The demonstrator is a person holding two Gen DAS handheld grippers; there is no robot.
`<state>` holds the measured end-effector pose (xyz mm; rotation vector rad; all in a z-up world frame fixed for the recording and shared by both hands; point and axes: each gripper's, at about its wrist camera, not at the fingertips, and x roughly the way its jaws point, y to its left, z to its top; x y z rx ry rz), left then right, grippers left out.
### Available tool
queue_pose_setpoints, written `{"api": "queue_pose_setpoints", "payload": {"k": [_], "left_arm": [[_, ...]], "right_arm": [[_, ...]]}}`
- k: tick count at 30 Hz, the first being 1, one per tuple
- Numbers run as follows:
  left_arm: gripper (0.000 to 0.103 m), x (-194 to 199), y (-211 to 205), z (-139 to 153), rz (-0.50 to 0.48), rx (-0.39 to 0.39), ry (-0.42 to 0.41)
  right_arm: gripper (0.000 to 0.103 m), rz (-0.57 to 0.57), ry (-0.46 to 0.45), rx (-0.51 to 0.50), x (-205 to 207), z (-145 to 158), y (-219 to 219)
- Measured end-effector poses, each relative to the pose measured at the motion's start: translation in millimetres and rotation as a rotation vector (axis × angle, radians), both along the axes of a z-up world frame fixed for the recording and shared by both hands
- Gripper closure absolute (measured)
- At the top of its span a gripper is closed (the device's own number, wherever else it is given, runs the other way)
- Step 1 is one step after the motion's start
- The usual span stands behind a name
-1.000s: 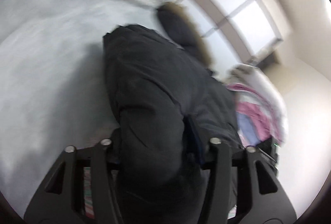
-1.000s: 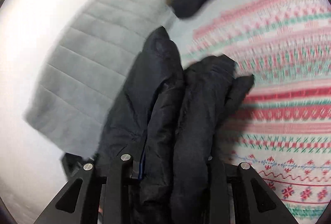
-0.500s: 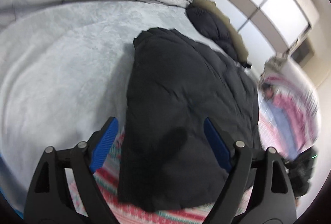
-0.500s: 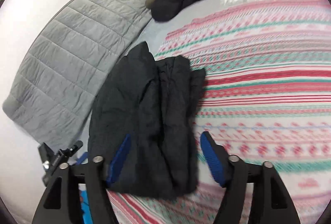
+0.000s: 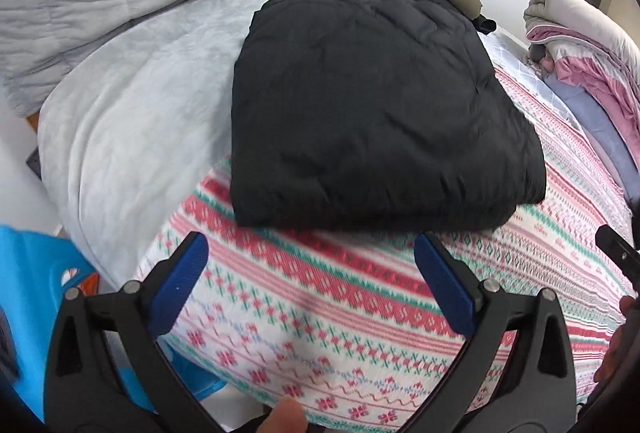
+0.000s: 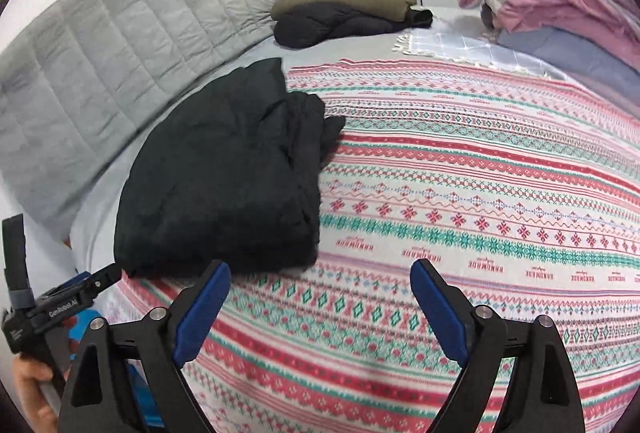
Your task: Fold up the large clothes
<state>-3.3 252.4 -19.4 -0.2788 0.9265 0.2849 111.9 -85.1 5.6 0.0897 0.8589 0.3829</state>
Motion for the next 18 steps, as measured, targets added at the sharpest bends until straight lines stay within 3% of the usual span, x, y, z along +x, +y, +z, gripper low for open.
{"api": "queue_pose_setpoints", "payload": {"k": [5,9,18], "left_arm": [[0.001,-3.0,-23.5,-8.6,-0.037,0.002,0.01],[0.001,-4.8,-32.7,-11.1,-0.048,0.047,0.025],[0.001,-8.6,-27.5,-11.0,-0.022,0.053,0.023]], "right_arm": [[0.009,0.033,-0.035,-0.145,-15.8,-17.3,30.4],[0.009,0.074,0.014,-0.148,-18.2,-33.6,49.2],[0.009,0.115,0.01,-0.215,-26.0,-47.8,67.3]]}}
